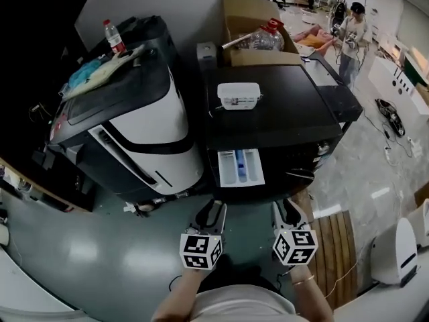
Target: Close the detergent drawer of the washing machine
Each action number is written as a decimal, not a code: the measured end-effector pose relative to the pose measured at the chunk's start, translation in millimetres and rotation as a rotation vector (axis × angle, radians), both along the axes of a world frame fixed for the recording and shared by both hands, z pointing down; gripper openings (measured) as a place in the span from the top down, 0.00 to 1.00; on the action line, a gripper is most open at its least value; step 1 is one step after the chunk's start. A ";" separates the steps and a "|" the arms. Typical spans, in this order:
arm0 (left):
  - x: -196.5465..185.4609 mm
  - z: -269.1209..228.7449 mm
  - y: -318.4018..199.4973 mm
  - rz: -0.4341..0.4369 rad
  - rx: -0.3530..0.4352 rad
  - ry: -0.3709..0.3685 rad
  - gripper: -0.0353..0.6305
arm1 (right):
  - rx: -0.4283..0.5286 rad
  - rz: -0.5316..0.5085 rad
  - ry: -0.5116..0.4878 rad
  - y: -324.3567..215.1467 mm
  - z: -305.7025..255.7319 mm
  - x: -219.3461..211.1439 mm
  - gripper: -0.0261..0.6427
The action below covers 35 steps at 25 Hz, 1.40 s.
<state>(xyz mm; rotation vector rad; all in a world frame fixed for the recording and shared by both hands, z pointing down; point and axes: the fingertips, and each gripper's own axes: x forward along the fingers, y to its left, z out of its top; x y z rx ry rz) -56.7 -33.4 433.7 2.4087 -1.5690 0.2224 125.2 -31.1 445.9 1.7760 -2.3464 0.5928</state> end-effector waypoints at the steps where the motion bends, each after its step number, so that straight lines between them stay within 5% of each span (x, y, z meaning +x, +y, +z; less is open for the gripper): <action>1: -5.4 1.9 0.5 -0.016 -0.006 0.002 0.78 | -0.004 -0.016 0.005 -2.6 1.8 -4.4 0.79; 13: -47.5 24.2 0.1 -0.109 -0.060 0.012 0.78 | -0.046 -0.077 0.078 -10.7 22.9 -26.5 0.79; 35: -46.9 75.5 19.3 -0.127 -0.141 -0.032 0.78 | -0.077 -0.080 0.147 -10.3 57.3 -22.2 0.79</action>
